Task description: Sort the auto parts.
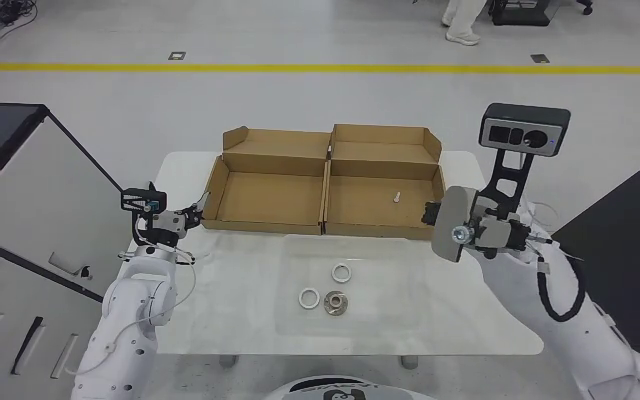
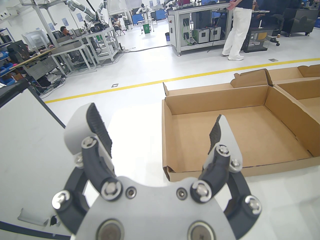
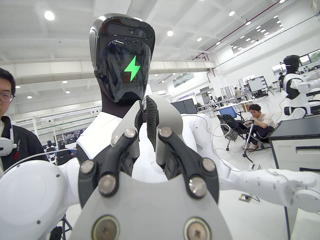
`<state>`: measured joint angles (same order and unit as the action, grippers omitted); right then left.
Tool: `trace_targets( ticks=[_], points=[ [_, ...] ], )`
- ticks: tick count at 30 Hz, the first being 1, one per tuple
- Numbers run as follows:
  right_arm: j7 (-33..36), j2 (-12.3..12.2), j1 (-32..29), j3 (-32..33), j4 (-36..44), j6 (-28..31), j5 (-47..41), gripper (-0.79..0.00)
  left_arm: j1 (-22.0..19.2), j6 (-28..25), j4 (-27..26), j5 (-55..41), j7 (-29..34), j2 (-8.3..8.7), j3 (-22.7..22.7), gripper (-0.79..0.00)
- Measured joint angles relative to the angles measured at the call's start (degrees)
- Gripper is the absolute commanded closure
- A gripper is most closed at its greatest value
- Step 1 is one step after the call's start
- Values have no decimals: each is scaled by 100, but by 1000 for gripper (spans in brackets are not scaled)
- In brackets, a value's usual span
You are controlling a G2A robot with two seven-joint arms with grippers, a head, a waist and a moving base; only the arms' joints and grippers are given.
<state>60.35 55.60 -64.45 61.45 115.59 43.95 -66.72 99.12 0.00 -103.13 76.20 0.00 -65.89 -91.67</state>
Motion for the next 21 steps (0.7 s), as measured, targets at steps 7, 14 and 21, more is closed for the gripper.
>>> trace_targets(
  ticks=[7,14,21],
  points=[
    [-281,16,-122,110,-44,-96,197,0,0,0,0,0,0,0,0,-785],
    [-1490,-42,-461,792,-216,-998,1587,0,0,0,0,0,0,0,0,-785],
    [-2320,-228,-684,1872,-35,-3279,3667,0,0,0,0,0,0,0,0,-785]
  ],
)
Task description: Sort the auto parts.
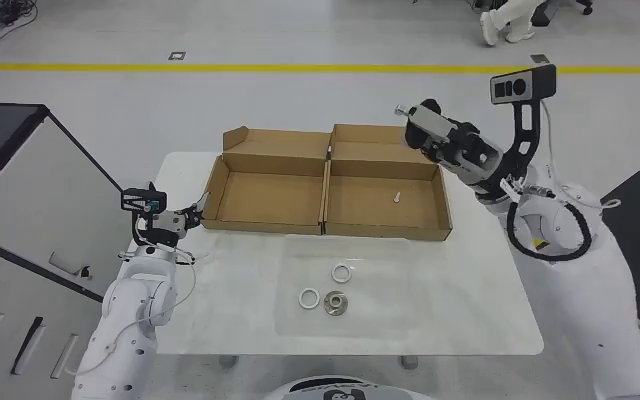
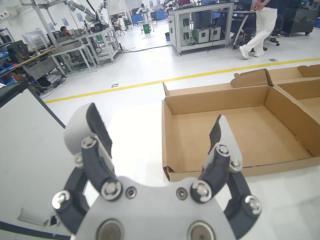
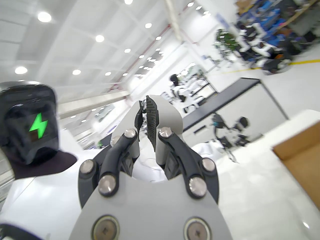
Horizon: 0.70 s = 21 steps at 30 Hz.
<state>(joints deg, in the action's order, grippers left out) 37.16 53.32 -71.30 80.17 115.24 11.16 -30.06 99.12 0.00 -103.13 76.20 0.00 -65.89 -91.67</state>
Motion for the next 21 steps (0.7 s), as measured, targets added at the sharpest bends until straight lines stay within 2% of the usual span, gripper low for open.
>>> trace_targets(
  ticks=[6,9,14,21],
  points=[
    [706,-188,68,570,336,-1781,2170,0,0,0,0,0,0,0,0,-785],
    [1203,-249,274,534,330,-2323,2906,0,0,0,0,0,0,0,0,-785],
    [2024,-323,790,214,85,-2475,4029,0,0,0,0,0,0,0,0,-785],
    [2808,-316,1815,-479,-629,-2098,4912,0,0,0,0,0,0,0,0,-785]
  ],
)
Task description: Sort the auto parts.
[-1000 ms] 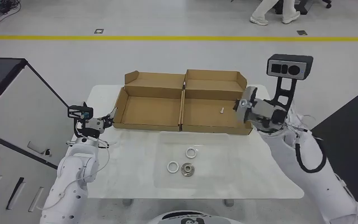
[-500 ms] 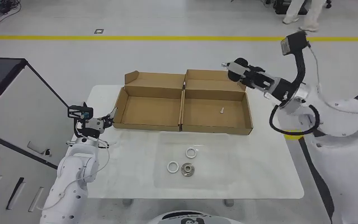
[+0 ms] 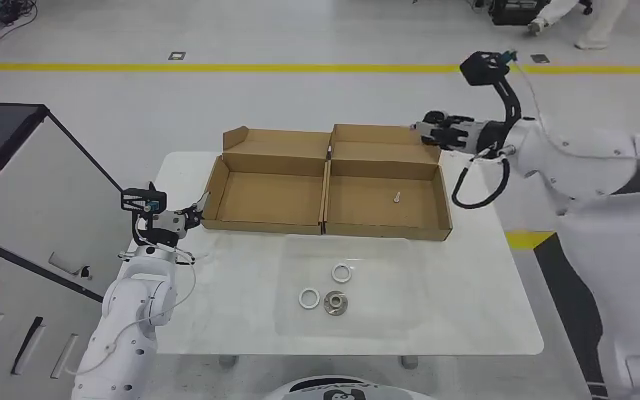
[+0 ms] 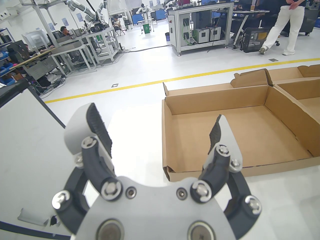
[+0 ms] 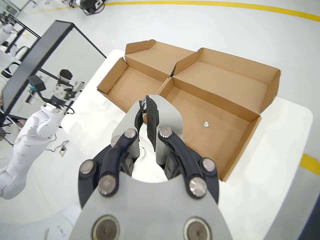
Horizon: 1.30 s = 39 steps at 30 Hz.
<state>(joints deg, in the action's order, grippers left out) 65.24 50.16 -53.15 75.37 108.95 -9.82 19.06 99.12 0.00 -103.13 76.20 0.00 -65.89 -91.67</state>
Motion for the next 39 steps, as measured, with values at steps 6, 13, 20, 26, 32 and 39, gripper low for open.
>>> trace_targets(
  ticks=[6,13,20,26,32,39],
  points=[
    [408,101,973,-739,-761,557,379,0,0,0,0,0,0,0,0,-785],
    [844,324,1969,-1777,-1836,1164,631,0,0,0,0,0,0,0,0,-785],
    [1054,643,2527,-2862,-2925,1515,838,0,0,0,0,0,0,0,0,-785],
    [1092,901,2738,-3483,-3672,1592,854,0,0,0,0,0,0,0,0,-785],
    [1218,1085,2743,-3901,-4169,1633,920,0,0,0,0,0,0,0,0,-785],
    [1134,1273,2685,-4178,-4614,1620,862,0,0,0,0,0,0,0,0,-785]
  ],
)
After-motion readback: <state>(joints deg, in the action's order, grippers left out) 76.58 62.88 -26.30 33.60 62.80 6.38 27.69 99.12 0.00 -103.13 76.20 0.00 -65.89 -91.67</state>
